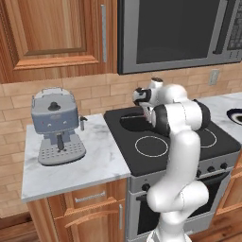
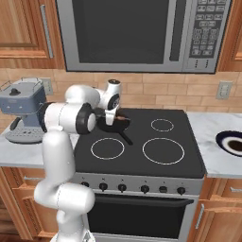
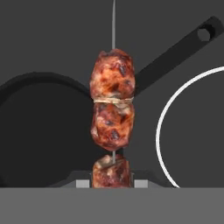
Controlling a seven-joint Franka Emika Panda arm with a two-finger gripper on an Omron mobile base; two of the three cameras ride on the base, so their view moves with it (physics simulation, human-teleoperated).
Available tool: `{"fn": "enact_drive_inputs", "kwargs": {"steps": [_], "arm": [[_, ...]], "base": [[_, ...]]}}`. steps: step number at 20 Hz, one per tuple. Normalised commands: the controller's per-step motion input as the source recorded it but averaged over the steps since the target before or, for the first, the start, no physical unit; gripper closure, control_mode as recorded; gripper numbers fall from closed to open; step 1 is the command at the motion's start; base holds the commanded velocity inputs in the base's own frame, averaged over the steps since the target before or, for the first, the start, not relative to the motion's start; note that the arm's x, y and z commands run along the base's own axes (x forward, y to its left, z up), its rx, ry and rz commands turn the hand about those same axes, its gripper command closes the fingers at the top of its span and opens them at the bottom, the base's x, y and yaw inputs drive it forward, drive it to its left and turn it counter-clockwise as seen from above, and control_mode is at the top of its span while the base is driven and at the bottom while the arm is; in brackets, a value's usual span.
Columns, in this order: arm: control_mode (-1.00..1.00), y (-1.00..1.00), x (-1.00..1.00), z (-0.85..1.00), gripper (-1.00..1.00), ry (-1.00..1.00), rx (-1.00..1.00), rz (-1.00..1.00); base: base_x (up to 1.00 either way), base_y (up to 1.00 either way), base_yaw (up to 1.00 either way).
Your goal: Place the cold items (tomato and mushroom) from the fridge in one tupperware on the dining counter. Place the warm items (kebab skewer and hot dog) in the stove area in another tupperware.
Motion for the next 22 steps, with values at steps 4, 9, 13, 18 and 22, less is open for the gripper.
{"fn": "enact_drive_inputs", "kwargs": {"steps": [4, 9, 13, 18, 22], "arm": [[-1.0, 0.0, -1.0, 0.68, 1.0, -0.16, -0.02, -0.04], [-1.0, 0.0, -1.0, 1.0, 1.0, -0.01, -0.09, 0.0], [-1.0, 0.0, -1.0, 0.95, 1.0, 0.0, -0.07, 0.0], [-1.0, 0.0, -1.0, 0.71, 1.0, 0.01, -0.04, 0.0], [-1.0, 0.0, -1.0, 0.52, 1.0, 0.0, -0.02, -0.01]], "base": [[0.0, 0.0, 0.0], [0.0, 0.0, 0.0], [0.0, 0.0, 0.0], [0.0, 0.0, 0.0], [0.0, 0.0, 0.0]]}}
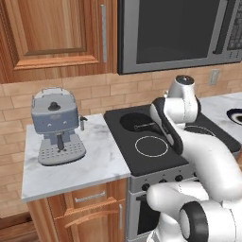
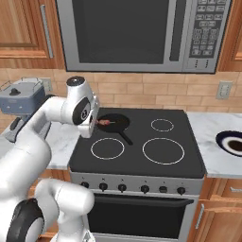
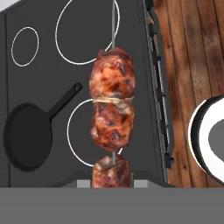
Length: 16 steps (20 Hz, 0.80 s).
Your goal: Place the cold items (tomato and mushroom) from the fridge in one tupperware on the dining counter. Place the warm items (kebab skewer and hot dog) in the stove area in another tupperware.
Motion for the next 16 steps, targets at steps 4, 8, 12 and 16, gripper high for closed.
{"fn": "enact_drive_inputs", "kwargs": {"steps": [4, 8, 12, 16], "arm": [[-1.0, 0.04, -1.0, 0.21, 1.0, 0.0, 0.0, 0.0], [-1.0, 0.18, -1.0, 0.0, 1.0, 0.0, 0.01, 0.0], [-1.0, 0.19, -1.0, 0.12, 1.0, 0.0, 0.0, 0.0], [-1.0, 0.12, -0.79, 0.0, 1.0, 0.0, 0.0, 0.0]], "base": [[0.0, 0.0, 0.0], [0.0, 0.0, 0.0], [0.0, 0.0, 0.0], [0.0, 0.0, 0.0]]}}
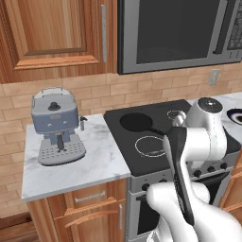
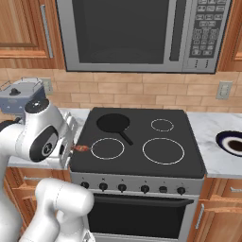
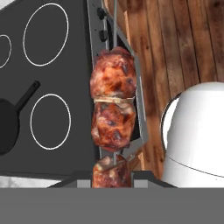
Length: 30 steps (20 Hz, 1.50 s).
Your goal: Place the cold items (tomato and mushroom) from the fridge in one tupperware on the dining counter. Place the warm items (kebab skewer and hot dog) in the stove area in another tupperware.
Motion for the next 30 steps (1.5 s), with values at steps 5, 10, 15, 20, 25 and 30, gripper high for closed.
{"fn": "enact_drive_inputs", "kwargs": {"steps": [5, 10, 15, 20, 25, 30], "arm": [[-1.0, 0.0, 0.05, -0.23, 1.0, 0.14, -0.01, 0.0], [-1.0, 0.0, 0.01, -0.02, 1.0, 0.04, 0.0, 0.0], [-1.0, 0.0, 0.0, 0.0, 1.0, 0.0, 0.0, 0.0], [1.0, 0.0, -0.09, -0.03, 1.0, 0.04, 0.0, 0.0], [1.0, 0.0, 0.0, 0.0, 1.0, 0.0, 0.0, 0.0], [1.0, 0.0, 0.0, 0.0, 1.0, 0.0, 0.0, 0.0]], "base": [[0.0, 0.0, 0.0], [0.0, 0.0, 0.0], [0.0, 0.0, 0.0], [-0.07, 0.0, 0.0], [-0.67, 0.54, 0.15], [-0.71, 1.0, 0.61]]}}
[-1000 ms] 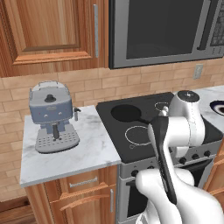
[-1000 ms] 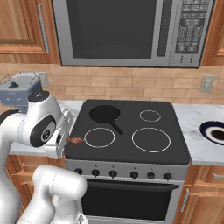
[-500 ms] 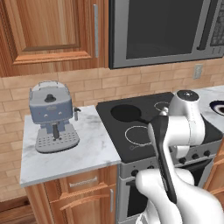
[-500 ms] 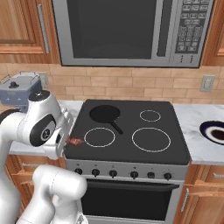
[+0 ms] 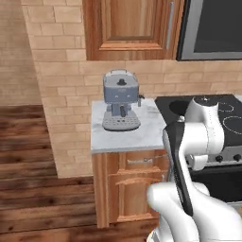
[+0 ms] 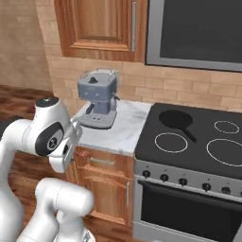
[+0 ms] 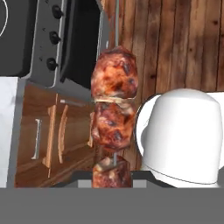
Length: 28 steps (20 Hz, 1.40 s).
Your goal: Place the cold items (tomato and mushroom) from the fridge in one tupperware on the dining counter. Place the warm items (kebab skewer and hot dog) in the stove area in another tupperware.
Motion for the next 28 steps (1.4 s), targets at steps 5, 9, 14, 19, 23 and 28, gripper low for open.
{"fn": "enact_drive_inputs", "kwargs": {"steps": [5, 9, 14, 19, 23, 28], "arm": [[1.0, 0.0, 0.0, 0.0, 1.0, 0.0, 0.0, 0.0], [1.0, 0.0, 0.0, 0.0, 1.0, 0.0, 0.0, 0.0], [1.0, 0.0, 0.0, 0.0, 1.0, 0.0, 0.0, 0.0], [1.0, 0.0, 0.0, 0.0, 1.0, 0.0, 0.0, 0.0], [1.0, 0.0, 0.0, 0.0, 1.0, 0.0, 0.0, 0.0], [1.0, 0.0, 0.0, 0.0, 1.0, 0.0, 0.0, 0.0]], "base": [[-0.37, 0.97, 0.87], [-0.34, 0.87, 0.91], [-0.25, 0.74, 0.94], [0.55, 0.14, 0.65], [1.0, 0.18, 0.35], [1.0, 0.04, 0.14]]}}
